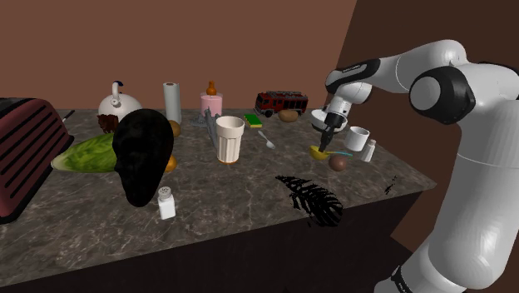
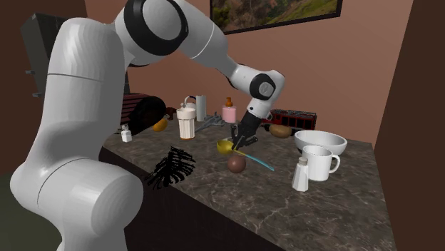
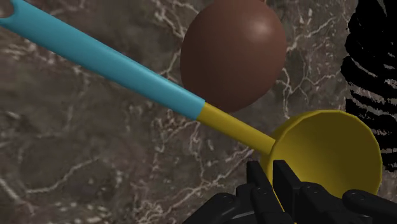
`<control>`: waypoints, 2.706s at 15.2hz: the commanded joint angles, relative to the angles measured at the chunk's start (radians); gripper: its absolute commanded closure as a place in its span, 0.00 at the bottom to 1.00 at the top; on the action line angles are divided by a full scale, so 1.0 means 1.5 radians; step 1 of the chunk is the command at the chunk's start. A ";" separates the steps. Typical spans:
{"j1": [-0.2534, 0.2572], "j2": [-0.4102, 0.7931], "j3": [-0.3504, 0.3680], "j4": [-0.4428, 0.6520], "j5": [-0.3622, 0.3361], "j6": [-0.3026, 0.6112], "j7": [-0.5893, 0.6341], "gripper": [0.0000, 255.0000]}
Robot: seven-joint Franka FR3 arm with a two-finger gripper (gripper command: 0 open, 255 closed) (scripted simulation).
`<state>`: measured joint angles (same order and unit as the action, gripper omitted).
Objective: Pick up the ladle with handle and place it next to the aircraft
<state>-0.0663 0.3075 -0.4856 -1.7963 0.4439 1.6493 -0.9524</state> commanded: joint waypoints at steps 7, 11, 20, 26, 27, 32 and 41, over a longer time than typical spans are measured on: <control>0.000 -0.026 -0.004 0.040 -0.014 -0.058 0.025 1.00; 0.000 -0.035 -0.006 0.064 -0.018 -0.088 0.037 1.00; -0.005 -0.047 -0.008 0.130 -0.022 -0.159 0.061 1.00; -0.009 -0.047 -0.010 0.174 -0.021 -0.202 0.074 1.00; -0.003 -0.040 -0.004 0.183 -0.014 -0.201 0.087 1.00; 0.026 0.005 0.024 0.242 0.022 -0.196 0.151 1.00; 0.056 0.136 0.073 0.433 0.089 -0.214 0.270 1.00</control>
<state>0.0168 0.4727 -0.3867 -1.2027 0.5619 1.3355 -0.5732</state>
